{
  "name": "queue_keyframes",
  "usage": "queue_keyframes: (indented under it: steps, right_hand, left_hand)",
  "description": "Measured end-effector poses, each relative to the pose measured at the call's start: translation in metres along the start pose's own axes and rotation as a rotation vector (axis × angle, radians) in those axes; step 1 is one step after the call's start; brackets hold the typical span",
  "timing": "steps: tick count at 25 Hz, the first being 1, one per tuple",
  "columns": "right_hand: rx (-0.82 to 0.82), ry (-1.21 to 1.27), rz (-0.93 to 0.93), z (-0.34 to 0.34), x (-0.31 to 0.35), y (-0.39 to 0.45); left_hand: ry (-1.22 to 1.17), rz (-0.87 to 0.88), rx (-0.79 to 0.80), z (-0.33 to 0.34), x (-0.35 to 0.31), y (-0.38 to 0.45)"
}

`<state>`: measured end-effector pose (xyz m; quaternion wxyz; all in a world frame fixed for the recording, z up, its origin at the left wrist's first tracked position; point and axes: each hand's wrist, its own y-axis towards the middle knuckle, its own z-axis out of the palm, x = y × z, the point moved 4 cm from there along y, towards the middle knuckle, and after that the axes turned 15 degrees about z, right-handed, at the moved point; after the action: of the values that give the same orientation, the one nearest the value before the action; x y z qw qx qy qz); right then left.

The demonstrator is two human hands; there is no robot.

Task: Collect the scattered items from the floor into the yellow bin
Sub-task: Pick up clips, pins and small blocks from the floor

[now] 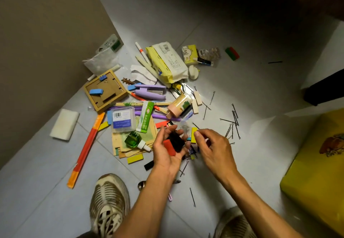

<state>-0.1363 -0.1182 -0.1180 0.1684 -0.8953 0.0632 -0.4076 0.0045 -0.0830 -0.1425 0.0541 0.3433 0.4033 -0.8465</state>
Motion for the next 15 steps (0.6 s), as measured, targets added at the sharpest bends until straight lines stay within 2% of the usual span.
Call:
queue_keyframes:
  steps: [2, 4, 7, 9, 11, 13, 15]
  right_hand:
    - [-0.063, -0.183, 0.181, 0.003, -0.022, -0.004]
    - [-0.006, -0.335, 0.295, 0.01, -0.032, -0.001]
    - [-0.008, -0.303, 0.385, 0.014, -0.021, 0.007]
    - [-0.03, -0.047, 0.314, 0.014, -0.004, 0.001]
    - [-0.007, 0.079, 0.179, 0.018, 0.012, -0.011]
    - [-0.073, -0.025, 0.15, 0.018, 0.01, -0.011]
    - [-0.114, -0.212, 0.217, 0.02, 0.0, 0.005]
  left_hand:
    - [-0.022, 0.001, 0.02, 0.0, 0.001, -0.003]
    - [-0.031, -0.006, 0.018, -0.007, -0.001, -0.006]
    - [-0.035, -0.007, 0.0, -0.02, -0.005, -0.006]
    - [-0.035, -0.029, -0.005, -0.023, -0.004, -0.005]
    - [-0.036, -0.047, 0.001, -0.025, -0.001, -0.004]
    - [-0.034, -0.033, 0.01, -0.027, -0.003, -0.003]
    - [-0.013, -0.014, 0.019, -0.031, -0.007, -0.003]
